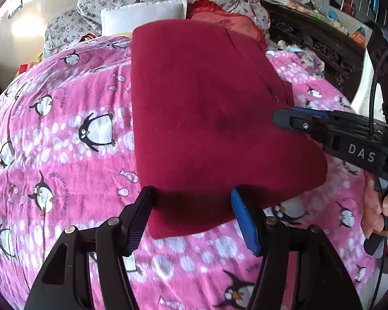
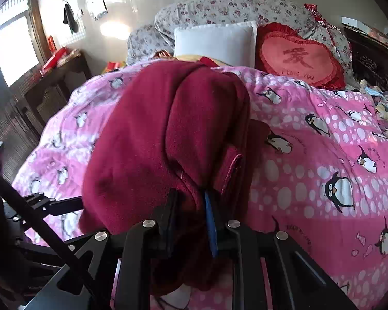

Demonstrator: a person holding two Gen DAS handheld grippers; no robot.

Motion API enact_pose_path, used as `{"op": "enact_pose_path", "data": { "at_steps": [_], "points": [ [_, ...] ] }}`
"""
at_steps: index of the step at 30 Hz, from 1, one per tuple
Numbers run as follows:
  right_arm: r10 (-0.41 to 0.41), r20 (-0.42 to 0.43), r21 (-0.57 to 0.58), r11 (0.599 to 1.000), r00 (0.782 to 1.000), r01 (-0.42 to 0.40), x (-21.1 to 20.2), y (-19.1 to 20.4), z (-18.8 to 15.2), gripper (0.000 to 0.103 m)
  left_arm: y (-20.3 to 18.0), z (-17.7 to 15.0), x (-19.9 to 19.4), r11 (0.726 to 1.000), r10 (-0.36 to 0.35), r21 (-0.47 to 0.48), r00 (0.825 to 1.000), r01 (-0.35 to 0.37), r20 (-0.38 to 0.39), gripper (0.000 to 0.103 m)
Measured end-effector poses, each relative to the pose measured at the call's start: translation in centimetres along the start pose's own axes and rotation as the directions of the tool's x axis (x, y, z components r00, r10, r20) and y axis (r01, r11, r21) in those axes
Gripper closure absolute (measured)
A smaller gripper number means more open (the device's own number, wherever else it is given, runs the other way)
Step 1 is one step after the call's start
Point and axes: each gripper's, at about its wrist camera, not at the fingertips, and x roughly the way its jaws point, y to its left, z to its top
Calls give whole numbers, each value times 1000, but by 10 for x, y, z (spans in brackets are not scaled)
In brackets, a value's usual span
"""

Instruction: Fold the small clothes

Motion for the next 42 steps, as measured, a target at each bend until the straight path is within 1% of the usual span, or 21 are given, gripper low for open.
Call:
{"op": "enact_pose_path", "data": {
  "at_steps": [2, 3, 4, 7, 11, 12, 14, 17, 19, 21, 23, 24, 26, 28, 31, 32, 33, 34, 37, 39, 42],
  "points": [
    [44, 12, 38, 998, 999, -45, -15, -3, 4, 82, 5, 2, -16, 1000, -19, -12, 999, 20, 29, 42],
    [77, 33, 65, 995, 996, -79, -23, -7, 8, 80, 6, 4, -23, 1000, -16, -15, 999, 17, 51, 42],
    [86, 56, 72, 993, 995, -90, -30, -7, 13, 79, 8, 7, -29, 1000, -10, -22, 997, 11, 71, 41],
    [12, 118, 44, 999, 993, -17, -37, 1, 35, 79, 9, 20, -35, 998, -7, -64, 993, 15, 114, 41],
    [0, 112, 74, 997, 994, -9, -9, 0, 63, 79, -1, 34, -17, 997, -26, -69, 995, 33, 94, 41],
    [-14, 108, 72, 997, 994, 6, -2, 0, 66, 79, -6, 36, -10, 998, -19, -59, 996, 24, 82, 40],
    [-102, 71, 68, 993, 992, 97, 25, -7, 74, 79, -16, 34, 1, 1000, 18, -24, 997, -16, 79, 38],
    [-121, 11, 77, 990, 993, 119, 61, -24, 81, 82, -28, 31, 9, 999, 43, 27, 994, -45, 98, 33],
    [-121, 16, 72, 990, 992, 120, 67, -27, 82, 83, -32, 30, 13, 997, 58, 41, 993, -63, 102, 31],
    [-103, 18, 92, 991, 994, 101, 59, -29, 83, 82, -30, 29, 14, 998, 47, 31, 995, -50, 90, 30],
    [-81, 34, 109, 991, 996, 77, 39, -27, 80, 82, -26, 28, 13, 999, 32, 24, 995, -34, 90, 30],
    [-72, 40, 111, 992, 997, 68, 28, -25, 77, 79, -24, 27, 11, 999, 26, 20, 995, -28, 93, 30],
    [-49, 57, 72, 996, 997, 45, 1, -11, 65, 79, -20, 25, 8, 1000, 15, 1, 995, -15, 95, 29],
    [-42, 47, 20, 999, 998, 41, -11, 3, 51, 79, -17, 22, 4, 1000, 19, -11, 995, -19, 96, 29],
    [-91, 26, -8, 996, 996, 91, -18, 10, 20, 79, -13, 16, -2, 999, 34, -29, 995, -32, 90, 29],
    [-128, 23, -20, 992, 992, 128, -16, 10, 11, 80, -11, 14, -3, 999, 36, -36, 996, -34, 84, 29],
    [-193, 13, -44, 980, 981, 194, -11, 9, 4, 79, -10, 13, -4, 998, 42, -43, 996, -39, 79, 29],
    [-220, 5, -52, 974, 975, 220, -2, 5, -3, 77, -9, 12, -5, 998, 46, -49, 996, -43, 77, 28],
    [-122, 16, 78, 990, 992, 120, -2, -11, -8, 76, -8, 9, -13, 995, 79, -62, 993, -74, 86, 28],
    [-102, 37, 93, 991, 994, 98, -15, -10, -7, 74, -8, 6, -20, 994, 102, -59, 990, -96, 100, 28],
    [-104, 93, 99, 991, 990, 95, -40, 1, -9, 72, -8, 4, -28, 989, 143, -57, 983, -138, 115, 28]
  ]
}}
